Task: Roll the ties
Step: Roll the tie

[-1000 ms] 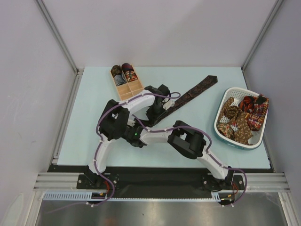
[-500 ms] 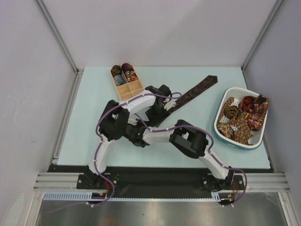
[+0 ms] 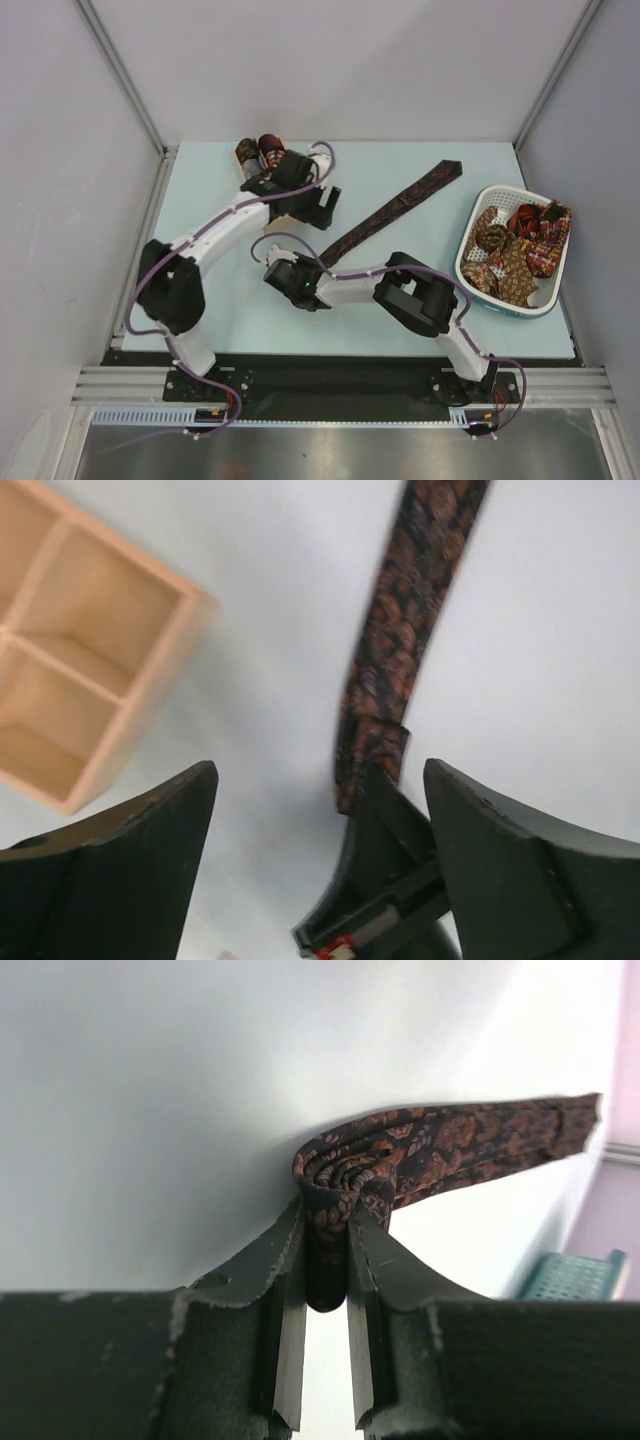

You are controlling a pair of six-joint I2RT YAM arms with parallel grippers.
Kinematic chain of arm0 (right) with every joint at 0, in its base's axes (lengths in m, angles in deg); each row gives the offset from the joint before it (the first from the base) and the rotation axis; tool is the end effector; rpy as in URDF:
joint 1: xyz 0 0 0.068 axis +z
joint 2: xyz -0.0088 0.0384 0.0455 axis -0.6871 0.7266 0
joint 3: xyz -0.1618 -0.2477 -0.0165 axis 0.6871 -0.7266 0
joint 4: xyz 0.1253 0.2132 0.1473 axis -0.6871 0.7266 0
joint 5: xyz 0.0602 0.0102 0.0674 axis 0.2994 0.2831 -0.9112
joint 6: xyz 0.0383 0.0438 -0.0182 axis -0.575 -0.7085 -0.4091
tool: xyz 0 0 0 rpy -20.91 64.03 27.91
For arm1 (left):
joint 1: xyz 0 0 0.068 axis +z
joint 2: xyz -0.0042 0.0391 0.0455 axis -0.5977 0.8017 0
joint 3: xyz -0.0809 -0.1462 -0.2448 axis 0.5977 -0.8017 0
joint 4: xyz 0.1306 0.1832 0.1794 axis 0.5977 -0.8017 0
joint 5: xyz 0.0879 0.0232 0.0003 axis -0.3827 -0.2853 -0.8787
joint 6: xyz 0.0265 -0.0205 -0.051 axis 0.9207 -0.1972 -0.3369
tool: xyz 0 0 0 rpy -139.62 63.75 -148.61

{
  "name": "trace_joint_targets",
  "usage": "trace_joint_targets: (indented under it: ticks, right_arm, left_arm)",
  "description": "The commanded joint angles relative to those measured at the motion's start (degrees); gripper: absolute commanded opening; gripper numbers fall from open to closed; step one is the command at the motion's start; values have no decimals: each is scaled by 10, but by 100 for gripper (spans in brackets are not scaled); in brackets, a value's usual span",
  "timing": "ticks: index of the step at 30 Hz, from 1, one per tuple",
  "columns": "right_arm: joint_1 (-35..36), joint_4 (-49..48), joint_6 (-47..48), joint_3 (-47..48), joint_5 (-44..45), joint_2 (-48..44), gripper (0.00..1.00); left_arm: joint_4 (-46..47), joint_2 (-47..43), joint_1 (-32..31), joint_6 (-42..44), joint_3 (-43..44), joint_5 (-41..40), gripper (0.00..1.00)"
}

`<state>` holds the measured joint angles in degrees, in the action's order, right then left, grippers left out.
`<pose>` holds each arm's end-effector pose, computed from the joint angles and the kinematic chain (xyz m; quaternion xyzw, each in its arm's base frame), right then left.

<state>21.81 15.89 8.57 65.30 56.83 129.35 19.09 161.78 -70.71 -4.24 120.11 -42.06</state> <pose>0.2348 0.4252 0.1121 -0.4645 0.7414 -0.2528 0.4131 0.3654 -0.2495 0.2922 0.2769 0.9010 -0.1238 0.3101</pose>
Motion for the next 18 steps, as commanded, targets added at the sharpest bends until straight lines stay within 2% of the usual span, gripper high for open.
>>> trace_joint_targets:
  ticks: [1, 2, 7, 14, 18]
  right_arm:
    - [-4, -17, -24, -29, -96, -45, 22]
    - [-9, -19, -29, -35, -103, -61, 22]
    - [-23, -43, -39, -70, -163, -99, 22]
    - [-51, -78, -50, -105, -255, -140, 22]
    - [-67, -102, -56, -130, -317, -171, 21]
  left_arm:
    - [131, -74, 49, -81, -98, -14, 93]
    - [167, -103, 60, -94, -117, -2, 96]
    - [261, -166, 145, -191, -218, 41, 97]
    - [300, -215, 221, -310, -291, 55, 100]
    - [350, -253, 256, -345, -358, 67, 100]
